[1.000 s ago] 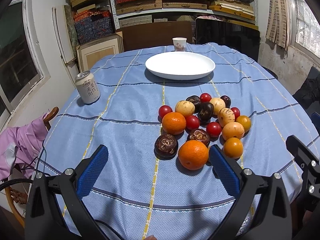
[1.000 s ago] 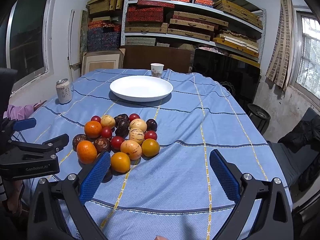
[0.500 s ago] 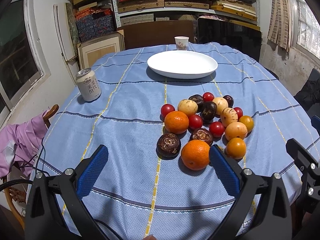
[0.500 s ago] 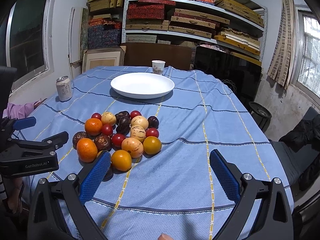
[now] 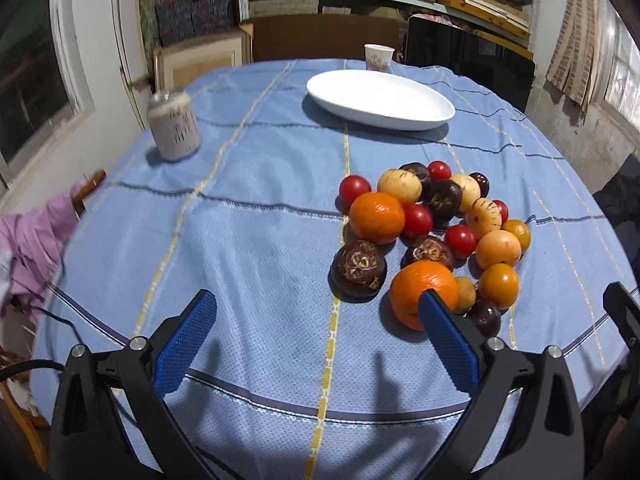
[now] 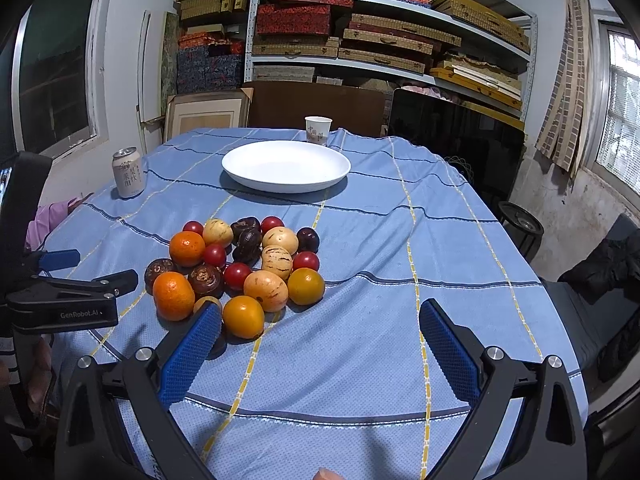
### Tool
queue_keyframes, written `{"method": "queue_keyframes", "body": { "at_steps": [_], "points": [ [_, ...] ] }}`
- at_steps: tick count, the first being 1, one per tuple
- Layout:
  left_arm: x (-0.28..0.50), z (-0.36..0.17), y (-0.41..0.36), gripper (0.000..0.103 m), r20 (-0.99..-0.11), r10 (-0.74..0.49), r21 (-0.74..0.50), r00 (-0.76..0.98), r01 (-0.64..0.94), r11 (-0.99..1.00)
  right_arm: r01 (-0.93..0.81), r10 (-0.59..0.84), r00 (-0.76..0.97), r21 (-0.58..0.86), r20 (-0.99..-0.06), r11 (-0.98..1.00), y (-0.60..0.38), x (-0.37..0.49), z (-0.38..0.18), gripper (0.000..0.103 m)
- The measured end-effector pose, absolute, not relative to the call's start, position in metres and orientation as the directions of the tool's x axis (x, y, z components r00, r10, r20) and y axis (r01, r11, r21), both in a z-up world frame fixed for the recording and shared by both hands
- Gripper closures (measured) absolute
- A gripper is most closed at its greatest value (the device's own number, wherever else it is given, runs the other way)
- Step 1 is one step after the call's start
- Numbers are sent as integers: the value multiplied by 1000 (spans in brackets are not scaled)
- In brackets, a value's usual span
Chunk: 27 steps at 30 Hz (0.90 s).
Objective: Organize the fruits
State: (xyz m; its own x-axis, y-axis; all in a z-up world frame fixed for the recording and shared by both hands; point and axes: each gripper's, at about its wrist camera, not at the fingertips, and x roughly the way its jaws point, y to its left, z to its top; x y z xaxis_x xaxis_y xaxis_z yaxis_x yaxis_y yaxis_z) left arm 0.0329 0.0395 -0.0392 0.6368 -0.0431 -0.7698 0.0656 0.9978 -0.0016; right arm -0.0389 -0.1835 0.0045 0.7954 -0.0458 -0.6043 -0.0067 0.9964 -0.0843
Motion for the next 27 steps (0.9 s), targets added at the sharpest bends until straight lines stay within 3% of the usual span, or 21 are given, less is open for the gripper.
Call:
{"method": "queue_keyframes", "body": {
  "at_steps": [7, 11, 17, 21, 24, 27],
  "points": [
    [41, -45, 37, 4, -743, 35, 103, 668, 62, 993, -8, -45, 792, -84, -608, 996, -183, -37, 2, 3],
    [37, -42, 31, 10, -749, -99, 4, 655, 153, 988, -2, -48, 787, -80, -615, 997, -185, -33, -1, 3],
    [33, -49, -1, 12, -750, -146, 28, 646, 251, 968, -7, -47, 777, -82, -627, 997, -184, -29, -6, 3],
    [37, -64, -17, 29, -779, -142, 46, 611, 282, 958, 4, -57, 777, -86, -626, 996, -186, -28, -7, 3],
    [40, -74, -23, 52, -799, -168, 23, 578, 309, 951, 9, -59, 775, -83, -629, 997, -189, -27, -8, 3],
    [38, -75, -24, 57, -789, -195, 2, 582, 320, 947, 15, -64, 775, -83, -629, 996, -191, -26, -9, 3]
  ]
}}
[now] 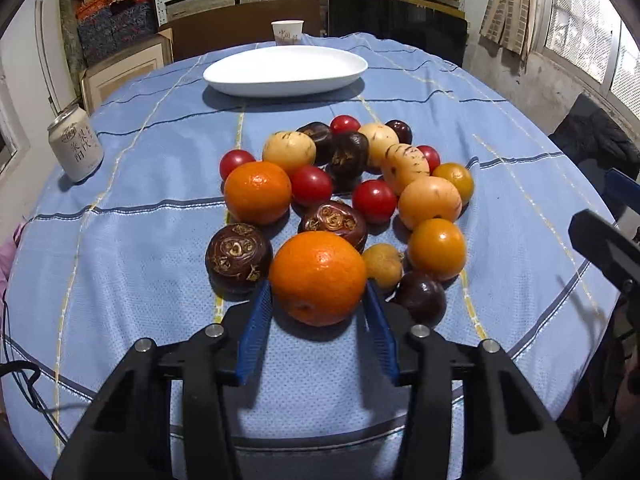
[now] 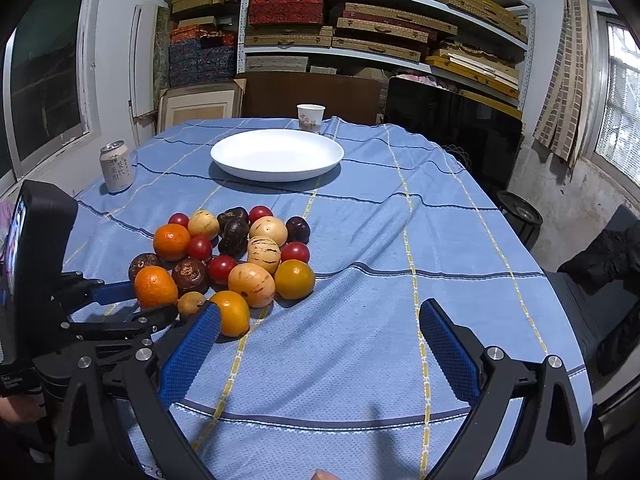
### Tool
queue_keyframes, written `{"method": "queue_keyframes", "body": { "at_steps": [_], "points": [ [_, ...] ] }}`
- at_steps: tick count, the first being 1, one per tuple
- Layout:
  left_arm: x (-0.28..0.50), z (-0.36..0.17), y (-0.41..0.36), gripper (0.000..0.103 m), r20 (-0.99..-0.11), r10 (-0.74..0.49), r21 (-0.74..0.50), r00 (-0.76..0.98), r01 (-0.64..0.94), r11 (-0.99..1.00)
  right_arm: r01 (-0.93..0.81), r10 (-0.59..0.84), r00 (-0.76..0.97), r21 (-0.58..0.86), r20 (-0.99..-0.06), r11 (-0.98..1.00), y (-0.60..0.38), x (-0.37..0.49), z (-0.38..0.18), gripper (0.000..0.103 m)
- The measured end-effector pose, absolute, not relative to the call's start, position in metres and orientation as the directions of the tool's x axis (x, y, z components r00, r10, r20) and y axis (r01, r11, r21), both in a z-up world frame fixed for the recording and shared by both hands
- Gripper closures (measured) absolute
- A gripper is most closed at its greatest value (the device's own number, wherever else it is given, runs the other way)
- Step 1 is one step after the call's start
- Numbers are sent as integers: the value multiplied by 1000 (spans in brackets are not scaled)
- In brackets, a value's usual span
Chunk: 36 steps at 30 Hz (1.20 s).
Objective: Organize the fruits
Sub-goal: 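Grasp the large orange with the left tool while the right tool grasps a dark plum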
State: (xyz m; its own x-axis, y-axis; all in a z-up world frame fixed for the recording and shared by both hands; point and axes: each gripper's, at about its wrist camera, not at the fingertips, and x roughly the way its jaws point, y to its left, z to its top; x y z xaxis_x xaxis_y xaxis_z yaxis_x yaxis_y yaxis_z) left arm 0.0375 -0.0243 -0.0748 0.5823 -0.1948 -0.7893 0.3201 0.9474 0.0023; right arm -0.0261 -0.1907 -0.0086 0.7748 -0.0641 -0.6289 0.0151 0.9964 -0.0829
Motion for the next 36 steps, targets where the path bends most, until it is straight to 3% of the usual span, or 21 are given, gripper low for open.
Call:
{"method": "queue_keyframes", "body": {
  "at_steps": [12, 14, 21, 23, 25, 33, 36],
  "points": [
    [29, -46, 3, 58, -708, -203, -32, 676, 256, 966, -101, 99, 721, 38, -686, 994, -192, -8, -25, 3],
    [29, -45, 6, 58, -708, -199, -34, 677, 249, 968, -140, 134, 703, 49, -699, 989, -186, -5, -30, 15],
    [29, -45, 19, 58, -711, -181, -29, 680, 229, 973, -402, 318, 564, 84, -762, 912, -139, -7, -51, 27],
    [29, -45, 23, 58, -710, -175, -28, 682, 221, 975, -445, 348, 535, 93, -770, 891, -127, -8, -53, 47],
    [29, -45, 26, 58, -711, -173, -30, 681, 216, 976, -464, 358, 503, 103, -787, 880, -119, -5, -58, 57],
    [30, -47, 28, 58, -716, -180, -34, 674, 224, 974, -426, 330, 521, 95, -787, 900, -115, 13, -65, 59],
    [30, -49, 27, 58, -719, -182, -34, 671, 228, 973, -418, 284, 546, 37, -789, 908, -111, 14, -66, 69]
  ]
}}
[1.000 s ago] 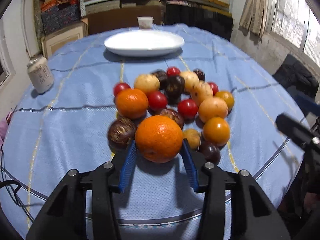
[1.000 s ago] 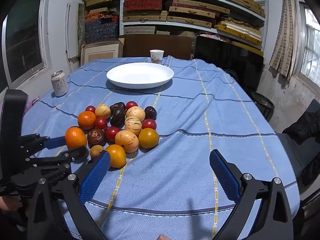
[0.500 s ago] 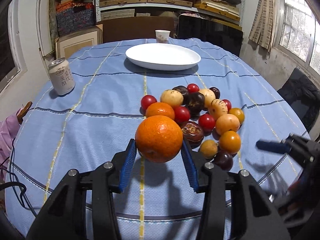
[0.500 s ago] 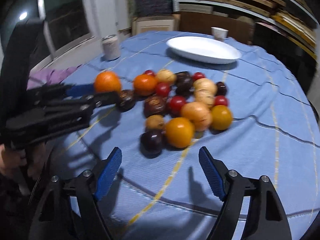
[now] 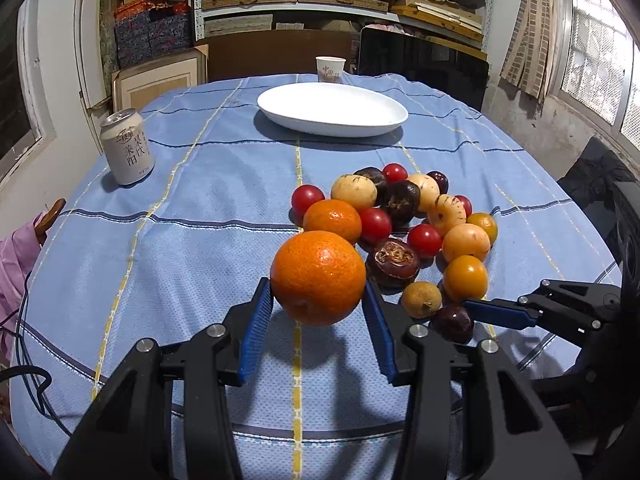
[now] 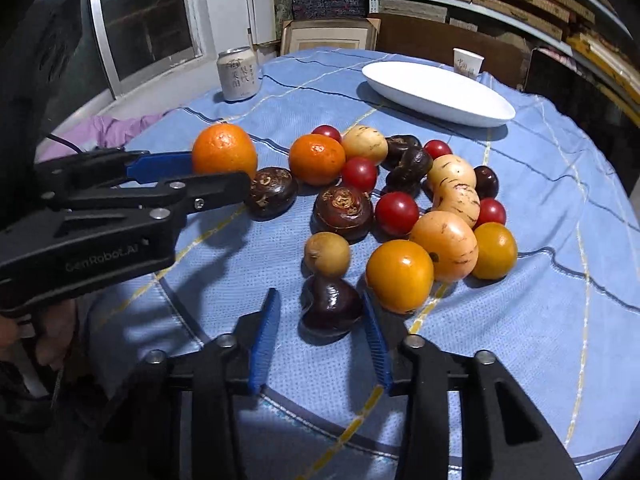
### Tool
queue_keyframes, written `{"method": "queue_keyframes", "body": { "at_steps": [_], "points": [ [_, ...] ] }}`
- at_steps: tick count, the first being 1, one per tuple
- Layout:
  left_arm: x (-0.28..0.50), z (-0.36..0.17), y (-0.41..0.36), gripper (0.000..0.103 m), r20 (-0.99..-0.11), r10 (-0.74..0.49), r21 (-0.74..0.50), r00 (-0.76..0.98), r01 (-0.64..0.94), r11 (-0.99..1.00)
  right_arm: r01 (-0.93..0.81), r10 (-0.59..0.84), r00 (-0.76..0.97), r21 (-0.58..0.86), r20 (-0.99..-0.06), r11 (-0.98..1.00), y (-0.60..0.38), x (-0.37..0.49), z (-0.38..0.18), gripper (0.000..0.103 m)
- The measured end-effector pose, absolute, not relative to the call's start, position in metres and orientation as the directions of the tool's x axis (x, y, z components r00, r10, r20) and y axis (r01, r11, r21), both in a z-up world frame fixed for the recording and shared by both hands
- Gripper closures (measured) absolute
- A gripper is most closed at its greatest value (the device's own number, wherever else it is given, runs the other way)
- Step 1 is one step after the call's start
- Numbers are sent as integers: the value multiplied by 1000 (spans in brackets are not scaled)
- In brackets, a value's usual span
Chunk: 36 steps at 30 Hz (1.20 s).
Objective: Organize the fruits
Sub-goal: 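Grasp the large orange with the left tool while the right tool grasps a dark plum, then carry both fruits over the white plate and open both tools to release them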
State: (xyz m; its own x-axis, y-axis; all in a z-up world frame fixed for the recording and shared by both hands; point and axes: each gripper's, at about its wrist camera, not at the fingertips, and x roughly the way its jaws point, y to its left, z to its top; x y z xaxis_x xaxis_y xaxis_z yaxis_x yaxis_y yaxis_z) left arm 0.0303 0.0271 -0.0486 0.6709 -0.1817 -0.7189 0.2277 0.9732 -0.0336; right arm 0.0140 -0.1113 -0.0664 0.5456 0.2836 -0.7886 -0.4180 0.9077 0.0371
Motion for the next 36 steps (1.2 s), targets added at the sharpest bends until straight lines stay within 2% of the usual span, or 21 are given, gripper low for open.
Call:
{"method": "queue_keyframes", "body": {
  "at_steps": [1, 8, 14, 21, 29, 36],
  "points": [
    [30, -49, 27, 58, -719, -181, -33, 671, 228, 973, -414, 280, 549, 35, -787, 909, -114, 13, -67, 72],
    [30, -47, 27, 58, -715, -182, -31, 675, 228, 973, -407, 300, 568, 55, -767, 912, -124, 6, -61, 73],
    [30, -36, 26, 58, -695, -189, -30, 694, 235, 972, -404, 328, 630, 63, -704, 913, -138, 4, -34, 73],
    [58, -7, 22, 58, -668, -227, -52, 709, 260, 964, -353, 263, 756, -35, -600, 935, -163, 35, 8, 73],
    [154, 23, 8, 58, -662, -226, -44, 715, 264, 964, -291, 207, 799, -63, -564, 955, -187, 136, 36, 73],
    [261, -1, -6, 58, -723, -216, -83, 656, 229, 970, -254, 175, 765, -41, -620, 966, -188, 245, 5, 73]
  ]
}}
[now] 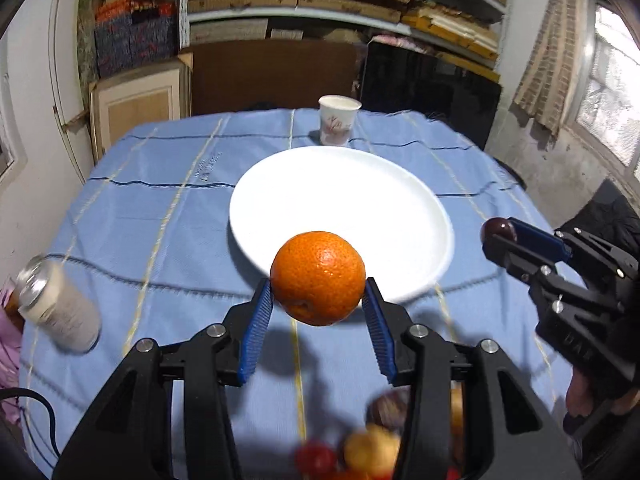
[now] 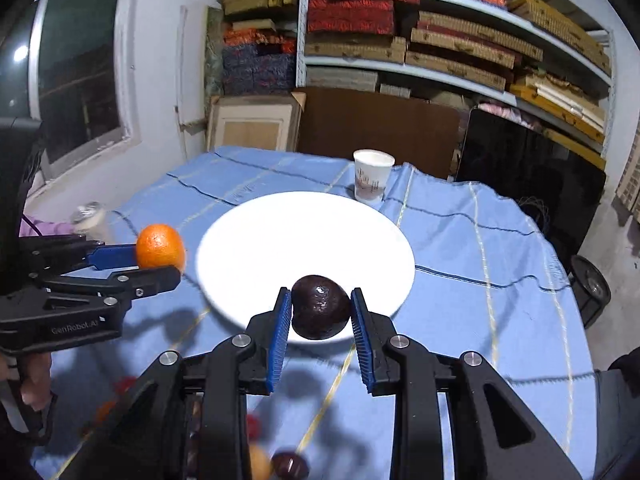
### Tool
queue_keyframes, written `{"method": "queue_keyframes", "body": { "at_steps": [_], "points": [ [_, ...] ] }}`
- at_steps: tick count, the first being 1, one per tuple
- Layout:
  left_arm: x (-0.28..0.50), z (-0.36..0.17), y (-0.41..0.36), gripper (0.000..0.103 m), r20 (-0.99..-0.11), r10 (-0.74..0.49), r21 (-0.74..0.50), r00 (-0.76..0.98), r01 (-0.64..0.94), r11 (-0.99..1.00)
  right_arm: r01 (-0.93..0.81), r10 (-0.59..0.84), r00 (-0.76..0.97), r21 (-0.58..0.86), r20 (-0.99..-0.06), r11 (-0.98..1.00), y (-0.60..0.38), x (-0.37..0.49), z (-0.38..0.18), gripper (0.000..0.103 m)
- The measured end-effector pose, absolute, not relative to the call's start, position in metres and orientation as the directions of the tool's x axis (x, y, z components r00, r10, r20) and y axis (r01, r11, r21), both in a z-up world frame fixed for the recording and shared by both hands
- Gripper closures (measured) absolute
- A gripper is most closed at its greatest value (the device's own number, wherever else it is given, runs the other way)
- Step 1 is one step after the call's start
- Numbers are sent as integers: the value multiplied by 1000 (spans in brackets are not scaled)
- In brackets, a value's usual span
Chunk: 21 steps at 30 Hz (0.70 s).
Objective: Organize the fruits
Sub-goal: 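Carry both fruits over the white plate and open both tools to release them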
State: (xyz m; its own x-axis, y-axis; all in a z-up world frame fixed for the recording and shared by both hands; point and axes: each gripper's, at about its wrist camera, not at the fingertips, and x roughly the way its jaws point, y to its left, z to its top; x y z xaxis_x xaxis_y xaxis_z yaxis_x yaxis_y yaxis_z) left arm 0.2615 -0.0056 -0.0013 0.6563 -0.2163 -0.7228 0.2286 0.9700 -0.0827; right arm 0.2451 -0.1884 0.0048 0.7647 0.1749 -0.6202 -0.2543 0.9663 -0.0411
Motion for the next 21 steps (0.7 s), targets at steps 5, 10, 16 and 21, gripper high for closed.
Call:
{"method": "queue_keyframes", "body": {
  "at_steps": [5, 10, 16, 21],
  "points": [
    [309, -26, -19, 58, -761, -197, -64, 618, 231, 971, -265, 191, 725, -12, -661, 964, -185, 283, -20, 71],
    [319, -36, -17, 51, -773, -188, -72, 606, 210, 975, -246, 179, 755, -19, -631, 969, -185, 282, -18, 45],
    [260, -1, -8, 16, -675, -184, -38, 715, 216, 976, -243, 190, 754, 2, -629, 970, -195, 237, -8, 45],
    [185, 1, -6, 14, -662, -180, 45, 728, 278, 960, -271, 212, 762, -4, -612, 963, -204, 152, -5, 39]
  ]
}}
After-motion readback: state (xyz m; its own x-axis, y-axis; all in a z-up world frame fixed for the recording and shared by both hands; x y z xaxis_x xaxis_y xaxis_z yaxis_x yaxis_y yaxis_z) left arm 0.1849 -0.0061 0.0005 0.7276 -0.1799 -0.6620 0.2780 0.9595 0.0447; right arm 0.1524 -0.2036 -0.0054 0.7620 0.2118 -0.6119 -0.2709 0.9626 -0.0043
